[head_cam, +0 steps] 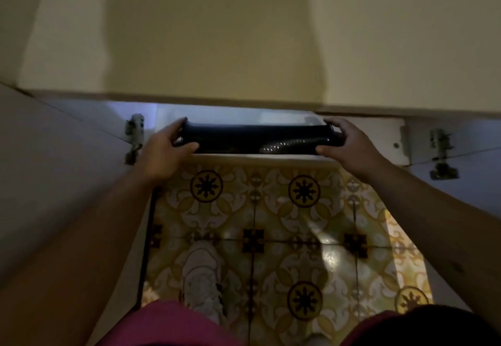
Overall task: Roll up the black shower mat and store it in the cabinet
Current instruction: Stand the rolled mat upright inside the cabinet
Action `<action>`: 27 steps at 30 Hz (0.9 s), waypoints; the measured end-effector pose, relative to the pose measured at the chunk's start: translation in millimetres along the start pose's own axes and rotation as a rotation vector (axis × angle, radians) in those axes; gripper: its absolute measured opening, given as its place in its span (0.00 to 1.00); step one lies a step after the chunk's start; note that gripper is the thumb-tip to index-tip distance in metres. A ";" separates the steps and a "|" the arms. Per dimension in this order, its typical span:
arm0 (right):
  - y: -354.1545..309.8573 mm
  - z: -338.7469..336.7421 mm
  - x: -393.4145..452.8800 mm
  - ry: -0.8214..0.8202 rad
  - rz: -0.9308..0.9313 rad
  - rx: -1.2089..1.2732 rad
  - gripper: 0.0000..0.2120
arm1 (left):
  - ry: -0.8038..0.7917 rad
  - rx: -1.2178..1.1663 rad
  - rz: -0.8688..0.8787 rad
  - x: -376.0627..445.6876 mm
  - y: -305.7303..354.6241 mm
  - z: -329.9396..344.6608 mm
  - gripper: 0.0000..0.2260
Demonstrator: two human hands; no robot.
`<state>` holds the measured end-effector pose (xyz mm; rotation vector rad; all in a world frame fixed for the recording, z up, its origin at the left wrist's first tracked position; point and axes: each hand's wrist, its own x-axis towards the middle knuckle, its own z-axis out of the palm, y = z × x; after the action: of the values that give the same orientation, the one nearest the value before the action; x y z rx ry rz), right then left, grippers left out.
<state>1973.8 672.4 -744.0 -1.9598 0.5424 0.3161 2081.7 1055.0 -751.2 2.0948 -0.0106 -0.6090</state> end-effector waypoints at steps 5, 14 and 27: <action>-0.6 20.8 56.5 -0.018 -0.121 -0.137 0.31 | 0.059 0.007 0.061 31.2 -22.3 0.3 0.31; -2.2 48.8 81.9 -0.009 -0.174 -0.436 0.25 | 0.085 0.019 0.148 45.5 -44.0 8.4 0.29; -34.3 180.5 22.9 0.362 0.085 0.217 0.30 | 0.078 -0.075 0.167 44.3 -60.2 12.5 0.30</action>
<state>2014.2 842.3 -805.6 -1.7918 0.8576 -0.0489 2101.8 1069.2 -822.9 2.0198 -0.1157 -0.4211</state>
